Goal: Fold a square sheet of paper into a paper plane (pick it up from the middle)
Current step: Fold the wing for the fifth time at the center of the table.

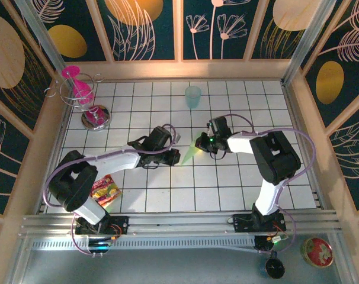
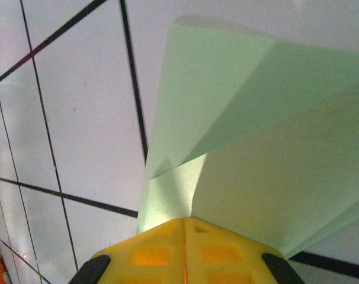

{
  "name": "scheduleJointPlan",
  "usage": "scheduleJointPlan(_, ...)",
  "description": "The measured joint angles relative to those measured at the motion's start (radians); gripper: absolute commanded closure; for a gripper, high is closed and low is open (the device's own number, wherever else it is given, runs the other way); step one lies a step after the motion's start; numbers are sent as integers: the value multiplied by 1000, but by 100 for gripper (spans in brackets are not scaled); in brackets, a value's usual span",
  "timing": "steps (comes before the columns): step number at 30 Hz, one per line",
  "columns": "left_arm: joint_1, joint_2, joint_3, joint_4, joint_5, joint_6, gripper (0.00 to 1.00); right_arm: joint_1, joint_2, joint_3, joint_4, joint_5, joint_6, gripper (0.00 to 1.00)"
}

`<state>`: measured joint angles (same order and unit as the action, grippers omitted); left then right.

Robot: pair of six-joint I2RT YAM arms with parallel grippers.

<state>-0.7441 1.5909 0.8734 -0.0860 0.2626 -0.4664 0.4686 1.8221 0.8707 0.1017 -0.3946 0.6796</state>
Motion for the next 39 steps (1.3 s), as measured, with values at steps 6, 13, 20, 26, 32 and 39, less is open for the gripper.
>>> scheduleJointPlan(6, 0, 85, 10, 92, 58, -54, 100, 26, 0, 0, 0, -3, 15, 92)
scheduleJointPlan(13, 0, 203, 45, 114, 77, -90, 100, 26, 0, 0, 0, -15, 16, 92)
scheduleJointPlan(20, 2, 267, 125, 150, 69, -105, 100, 26, 0, 0, 0, -20, 16, 93)
scheduleJointPlan(26, 6, 319, 129, 144, 68, -116, 100, 17, 0, -3, 4, -34, 14, 92)
scheduleJointPlan(32, 7, 323, 133, 137, 67, -122, 100, -23, 0, -37, 55, -82, 7, 93)
scheduleJointPlan(39, 8, 321, 113, 162, 68, -123, 100, -131, 8, -43, 84, -101, -24, 93)
